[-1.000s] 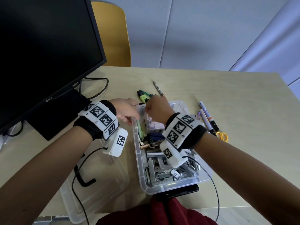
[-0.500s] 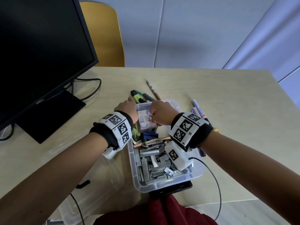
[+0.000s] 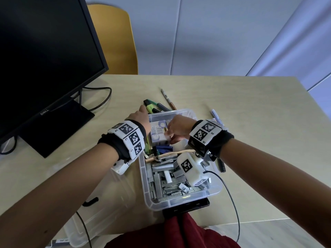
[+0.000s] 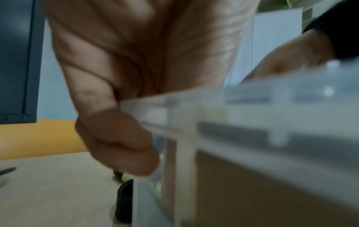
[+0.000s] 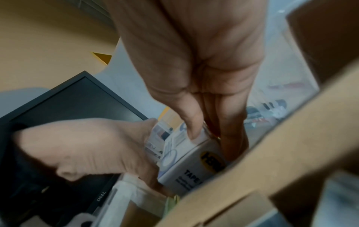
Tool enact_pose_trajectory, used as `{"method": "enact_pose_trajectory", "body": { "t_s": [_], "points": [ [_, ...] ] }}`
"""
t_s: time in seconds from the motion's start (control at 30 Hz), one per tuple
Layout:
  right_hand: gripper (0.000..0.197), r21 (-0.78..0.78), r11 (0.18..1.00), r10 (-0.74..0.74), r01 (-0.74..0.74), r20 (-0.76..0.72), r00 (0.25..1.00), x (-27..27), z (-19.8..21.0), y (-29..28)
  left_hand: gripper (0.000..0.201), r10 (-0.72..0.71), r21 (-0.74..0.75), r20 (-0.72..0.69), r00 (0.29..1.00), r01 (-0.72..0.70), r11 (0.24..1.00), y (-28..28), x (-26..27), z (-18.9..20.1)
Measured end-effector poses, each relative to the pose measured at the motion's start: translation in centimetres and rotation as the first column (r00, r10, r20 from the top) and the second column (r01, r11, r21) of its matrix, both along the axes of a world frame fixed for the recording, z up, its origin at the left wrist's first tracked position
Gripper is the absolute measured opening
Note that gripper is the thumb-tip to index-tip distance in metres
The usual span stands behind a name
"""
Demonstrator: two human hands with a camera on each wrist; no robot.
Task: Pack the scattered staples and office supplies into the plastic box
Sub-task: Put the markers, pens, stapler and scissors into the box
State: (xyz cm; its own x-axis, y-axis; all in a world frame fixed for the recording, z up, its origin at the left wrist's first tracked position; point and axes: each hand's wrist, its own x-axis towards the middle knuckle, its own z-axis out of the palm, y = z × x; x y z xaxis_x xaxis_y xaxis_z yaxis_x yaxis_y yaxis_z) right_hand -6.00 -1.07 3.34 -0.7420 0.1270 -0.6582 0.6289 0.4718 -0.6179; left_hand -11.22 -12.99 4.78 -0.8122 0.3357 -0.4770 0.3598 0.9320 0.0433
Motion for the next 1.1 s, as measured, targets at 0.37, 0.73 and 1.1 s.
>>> {"method": "enact_pose_trajectory", "body": {
  "t_s": [0.37, 0.73, 1.1],
  "points": [
    [0.031, -0.077, 0.994, -0.074, 0.077, 0.031, 0.997, 0.6, 0.0, -0.3, 0.052, -0.115, -0.053, 0.203, 0.972, 0.128, 0.99, 0.0, -1.8, 1.3],
    [0.019, -0.284, 0.886, -0.434, 0.368, -0.224, 0.873, 1.5, 3.5, 9.9, 0.03, -0.266, 0.172, 0.085, 0.96, 0.249, 0.953, 7.2, -1.4, 3.5],
    [0.024, 0.563, 0.806, -0.236, 0.181, 0.026, 0.971, 5.3, -6.2, 18.3, 0.044, -0.256, 0.147, 0.16, 0.953, 0.234, 0.961, 12.6, -1.9, 2.3]
  ]
}}
